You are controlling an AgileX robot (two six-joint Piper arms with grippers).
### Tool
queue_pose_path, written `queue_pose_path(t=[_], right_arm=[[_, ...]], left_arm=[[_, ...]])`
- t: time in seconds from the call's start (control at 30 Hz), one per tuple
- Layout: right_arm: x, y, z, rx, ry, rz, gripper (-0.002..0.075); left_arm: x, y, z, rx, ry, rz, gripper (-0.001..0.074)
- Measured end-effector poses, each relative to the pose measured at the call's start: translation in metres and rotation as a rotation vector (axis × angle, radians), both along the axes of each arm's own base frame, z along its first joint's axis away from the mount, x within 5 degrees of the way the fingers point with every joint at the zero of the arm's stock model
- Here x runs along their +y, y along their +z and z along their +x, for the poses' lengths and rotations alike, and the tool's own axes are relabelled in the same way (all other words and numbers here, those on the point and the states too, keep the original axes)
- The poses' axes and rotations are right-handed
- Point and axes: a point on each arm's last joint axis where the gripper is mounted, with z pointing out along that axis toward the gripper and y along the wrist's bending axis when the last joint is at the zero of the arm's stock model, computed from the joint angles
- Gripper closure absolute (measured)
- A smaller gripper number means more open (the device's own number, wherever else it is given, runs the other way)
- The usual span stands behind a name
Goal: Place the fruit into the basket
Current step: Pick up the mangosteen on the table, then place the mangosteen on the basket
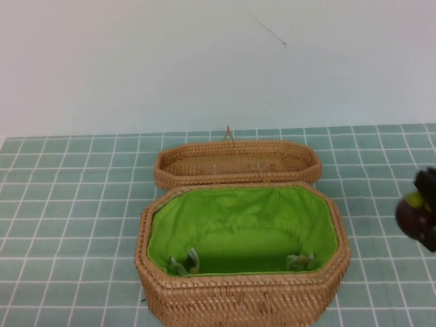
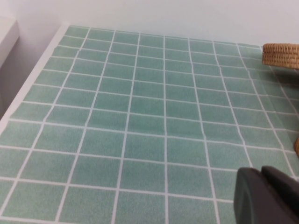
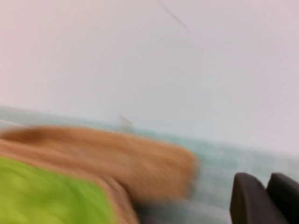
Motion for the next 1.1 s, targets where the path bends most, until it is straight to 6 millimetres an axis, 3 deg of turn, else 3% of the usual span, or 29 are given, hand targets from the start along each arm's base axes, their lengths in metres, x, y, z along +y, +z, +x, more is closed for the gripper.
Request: queue_pose_path(t=[0.27, 0.4, 0.67, 0.83, 1.1], right_arm=[[0.030, 0.068, 0.029, -0.143, 0.312, 0.074, 0.0676], [0.053, 0.080, 0.047, -0.137, 0.472, 0.014, 0.0676], [0.107, 0.066, 0.070, -0.082, 0.697, -0.051, 0.0676], [0.134, 0.033, 0.080, -0.022, 0.777, -0.088, 0.0676], [0.141, -0.001, 0.090, 0.079, 0.788, -0.101, 0.0676]], left_arm=[[0.000, 0.000, 0.000, 0.000, 0.000, 0.000, 0.0735], [0.000, 0.000, 0.000, 0.000, 0.000, 0.000, 0.0735], [0.000, 0.000, 0.000, 0.000, 0.000, 0.000, 0.0735], [0.000, 0.000, 0.000, 0.000, 0.000, 0.000, 0.0735], [0.000, 0.000, 0.000, 0.000, 0.000, 0.000, 0.0735]])
